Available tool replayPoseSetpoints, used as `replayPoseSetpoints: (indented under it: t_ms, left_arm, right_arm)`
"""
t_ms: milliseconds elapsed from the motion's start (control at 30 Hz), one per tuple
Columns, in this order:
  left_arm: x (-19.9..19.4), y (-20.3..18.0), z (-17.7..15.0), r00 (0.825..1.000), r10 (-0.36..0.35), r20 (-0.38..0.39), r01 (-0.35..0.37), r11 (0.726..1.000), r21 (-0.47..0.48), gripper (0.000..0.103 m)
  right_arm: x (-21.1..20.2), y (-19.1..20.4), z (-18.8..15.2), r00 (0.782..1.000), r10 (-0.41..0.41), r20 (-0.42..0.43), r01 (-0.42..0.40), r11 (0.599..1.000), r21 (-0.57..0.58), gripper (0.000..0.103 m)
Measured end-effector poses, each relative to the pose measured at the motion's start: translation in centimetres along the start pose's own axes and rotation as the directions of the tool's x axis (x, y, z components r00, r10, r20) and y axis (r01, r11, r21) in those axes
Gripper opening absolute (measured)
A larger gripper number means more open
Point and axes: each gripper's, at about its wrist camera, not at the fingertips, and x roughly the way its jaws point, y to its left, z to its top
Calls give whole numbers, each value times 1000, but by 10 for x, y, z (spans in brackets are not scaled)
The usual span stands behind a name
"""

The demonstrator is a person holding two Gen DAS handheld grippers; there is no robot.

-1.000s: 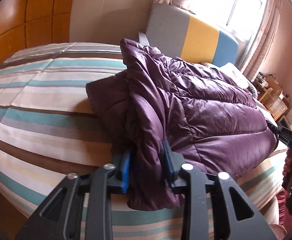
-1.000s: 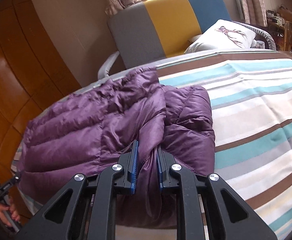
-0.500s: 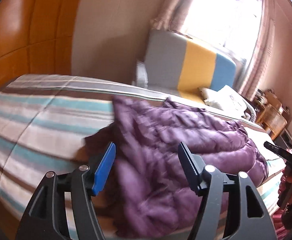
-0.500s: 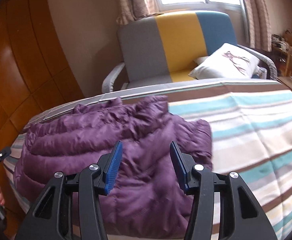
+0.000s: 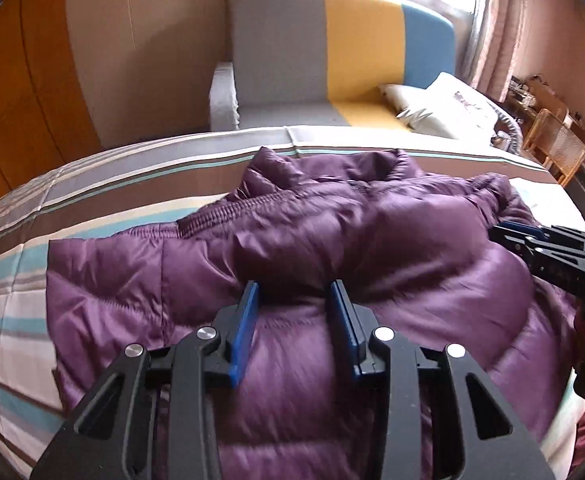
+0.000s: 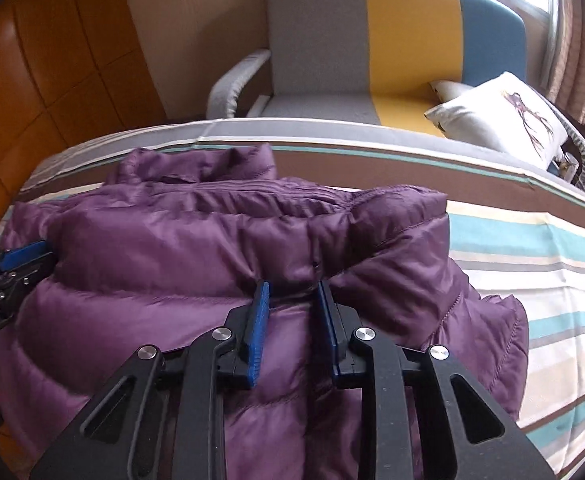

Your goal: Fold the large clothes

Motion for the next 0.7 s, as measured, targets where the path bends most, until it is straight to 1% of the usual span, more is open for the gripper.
replayPoseSetpoints:
  t_ms: [133,167,267,400,567,600,633,667,700]
  left_arm:
    - [19,6,4,1000,4,-2,-4,999,-35,38]
    - [24,7,4,1000,1,-2,-1,999,-39,39]
    - [36,6,5,1000,0,7,1,999,-38,39]
    - [48,8,4,1000,-21,16,22,998,-55,39]
    - [48,7,2,1000,-16,26,18,998,-59,39]
    - [45,5,2,1000,-6,29,7,998,-56,41]
    - [41,4,2,999,6,32,-5,998,-57,48]
    - [36,3,1,999,20,39,-18,998,-62,53]
    - [28,1,1,998,22,52,-19,997,-68,66]
  right_arm:
    - [19,-16,-1,1000,9,13,-10,996,92,25]
    - [22,-17,-2,1000,2,20,-4,995,99,25]
    - [28,-14,-3,999,-34,39,30,995,91,25]
    - [34,-17,-4,998,-40,57,34,994,107,25]
    - [34,-15,-7,995,-59,75,51,994,96,25]
    - [34,-14,-8,995,-60,77,53,994,94,25]
    - [33,-14,-9,995,-63,80,56,994,93,25]
    - [33,-13,-9,994,-66,83,59,994,91,25]
    - [33,-12,-9,994,-69,84,61,994,90,25]
